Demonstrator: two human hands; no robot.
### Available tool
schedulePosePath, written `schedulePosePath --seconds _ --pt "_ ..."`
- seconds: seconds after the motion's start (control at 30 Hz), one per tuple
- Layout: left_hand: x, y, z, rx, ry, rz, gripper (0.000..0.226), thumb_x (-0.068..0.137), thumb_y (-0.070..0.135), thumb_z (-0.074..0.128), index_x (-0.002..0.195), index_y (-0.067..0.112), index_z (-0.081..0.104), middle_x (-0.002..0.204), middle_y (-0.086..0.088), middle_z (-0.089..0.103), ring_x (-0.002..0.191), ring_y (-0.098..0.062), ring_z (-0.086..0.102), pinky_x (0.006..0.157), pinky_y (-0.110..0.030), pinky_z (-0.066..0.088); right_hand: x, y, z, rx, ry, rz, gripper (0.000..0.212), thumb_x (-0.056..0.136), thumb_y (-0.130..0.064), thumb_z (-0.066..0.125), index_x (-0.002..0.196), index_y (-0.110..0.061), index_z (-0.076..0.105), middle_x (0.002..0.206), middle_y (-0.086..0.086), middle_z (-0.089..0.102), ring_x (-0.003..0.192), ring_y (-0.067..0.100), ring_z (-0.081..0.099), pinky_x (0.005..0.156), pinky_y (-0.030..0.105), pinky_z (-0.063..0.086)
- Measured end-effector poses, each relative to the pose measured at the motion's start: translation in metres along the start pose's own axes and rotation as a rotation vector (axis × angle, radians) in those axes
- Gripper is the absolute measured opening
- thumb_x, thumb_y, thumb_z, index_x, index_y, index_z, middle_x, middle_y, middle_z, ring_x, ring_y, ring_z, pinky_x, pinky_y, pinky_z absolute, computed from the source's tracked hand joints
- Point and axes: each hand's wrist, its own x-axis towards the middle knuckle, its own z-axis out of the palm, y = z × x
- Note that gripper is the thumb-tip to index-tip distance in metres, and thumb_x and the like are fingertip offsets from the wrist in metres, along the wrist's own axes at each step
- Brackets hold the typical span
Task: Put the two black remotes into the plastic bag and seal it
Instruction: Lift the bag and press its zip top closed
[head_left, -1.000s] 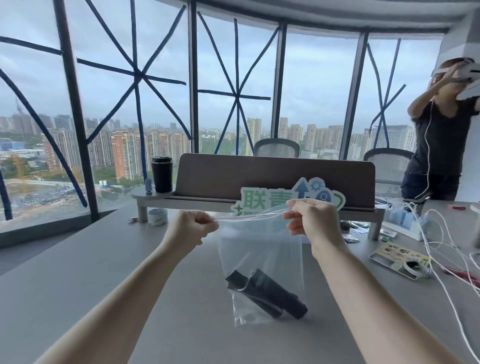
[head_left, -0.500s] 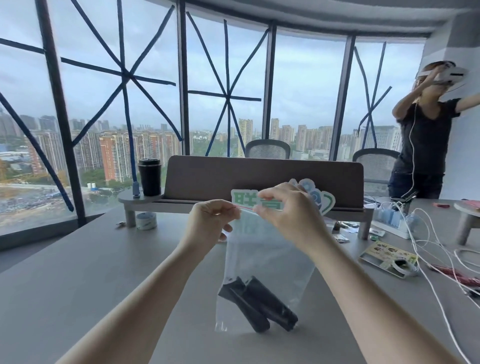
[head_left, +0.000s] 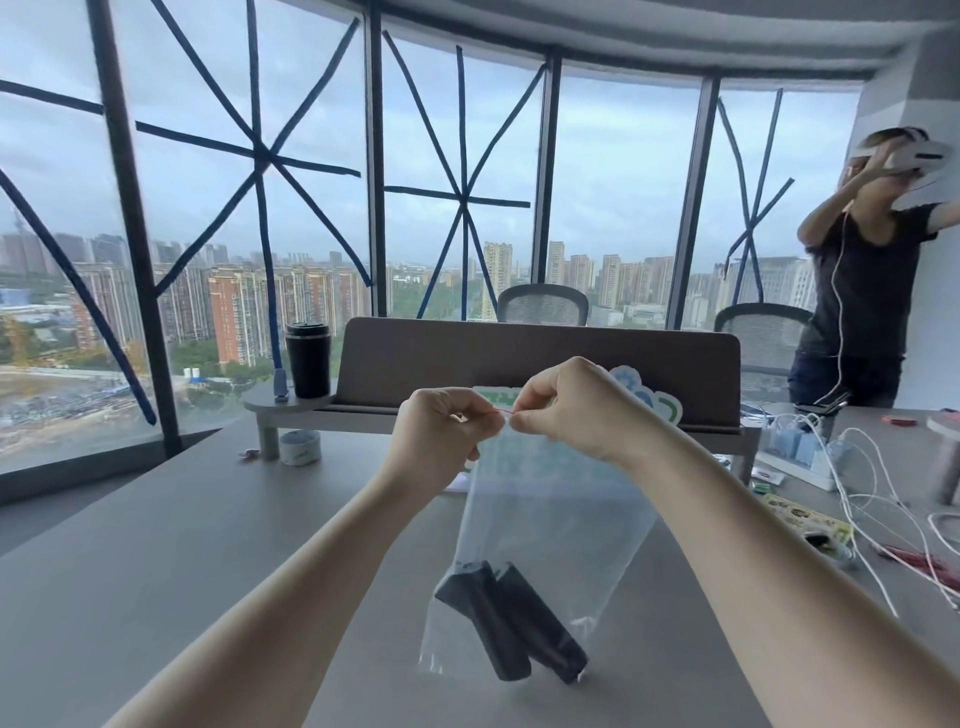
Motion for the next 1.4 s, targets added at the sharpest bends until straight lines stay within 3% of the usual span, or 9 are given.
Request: schedulePosePath --seconds 0.23,0.4,0.53,0.63,0.73,1.03,1.23,1.4 --pt "-0.002 0.001 0.002 -0.083 0.0 0.014 0.013 0.077 0.003 0.068 0.065 0.008 0.069 0.047 0.011 0.052 0.043 -0.01 0.043 0.042 -0.014 0.037 0.0 -0.004 0.005 -0.066 0.006 -0.023 0.014 0.085 -0.023 0.07 0.075 -0.014 0.073 0.058 -0.014 0.055 0.059 0.002 0.05 0.061 0.026 0.042" --pt "0.0 -0.006 0.002 -0.193 0.108 -0.039 0.015 0.075 0.001 0.067 0.061 0.007 0.066 0.062 -0.008 0.055 0.043 -0.013 0.039 0.046 -0.022 0.034 -0.002 -0.002 0.013 -0.171 0.055 -0.008 0.016 0.087 -0.032 0.063 0.078 -0.02 0.069 0.072 -0.01 0.064 0.077 0.019 0.063 0.071 0.035 0.051" --pt "0.003 -0.016 -0.01 -0.24 0.203 -0.093 0.02 0.075 -0.001 0.067 0.058 0.011 0.067 0.055 -0.003 0.054 0.039 -0.013 0.037 0.044 -0.02 0.031 -0.013 0.009 0.012 -0.242 0.065 0.019 0.02 0.091 -0.033 0.058 0.081 -0.019 0.068 0.076 -0.008 0.065 0.08 0.021 0.063 0.072 0.035 0.051" --pt "0.005 -0.023 -0.022 -0.243 0.245 -0.112 0.015 0.075 -0.001 0.066 0.062 0.008 0.068 0.064 -0.008 0.06 0.041 -0.015 0.04 0.044 -0.021 0.034 -0.021 0.017 0.011 -0.27 0.059 0.019 0.021 0.095 -0.032 0.055 0.087 -0.019 0.069 0.076 -0.012 0.057 0.082 0.018 0.057 0.072 0.033 0.043" --pt "0.008 -0.029 -0.034 -0.237 0.301 -0.125 0.016 0.074 -0.001 0.065 0.062 0.008 0.068 0.066 -0.013 0.06 0.04 -0.016 0.042 0.043 -0.021 0.035 -0.027 0.024 0.009 -0.305 0.072 0.032 0.021 0.095 -0.035 0.054 0.09 -0.021 0.069 0.078 -0.012 0.057 0.085 0.019 0.058 0.076 0.034 0.046" --pt "0.006 -0.041 -0.063 -0.262 0.4 -0.159 0.018 0.072 -0.009 0.057 0.065 0.004 0.068 0.056 -0.006 0.057 0.043 -0.015 0.043 0.042 -0.022 0.037 -0.031 0.027 0.009 -0.399 0.021 0.011 0.022 0.096 -0.031 0.051 0.084 -0.018 0.065 0.089 -0.015 0.06 0.086 0.018 0.059 0.072 0.032 0.039" --pt "0.008 -0.045 -0.077 -0.277 0.422 -0.158 0.018 0.073 -0.007 0.058 0.065 0.007 0.067 0.041 0.004 0.052 0.037 -0.012 0.042 0.037 -0.019 0.031 -0.027 0.015 0.009 -0.463 0.05 -0.025 0.029 0.097 -0.037 0.05 0.08 -0.017 0.062 0.093 -0.004 0.066 0.088 0.024 0.061 0.078 0.037 0.047" --pt "0.013 -0.057 -0.09 -0.239 0.44 -0.13 0.017 0.077 -0.006 0.055 0.071 0.006 0.067 0.055 -0.006 0.055 0.04 -0.01 0.048 0.04 -0.019 0.041 -0.008 0.014 0.023 -0.392 0.183 -0.09 0.029 0.096 -0.04 0.054 0.078 -0.017 0.06 0.085 -0.005 0.062 0.08 0.024 0.06 0.074 0.04 0.051"
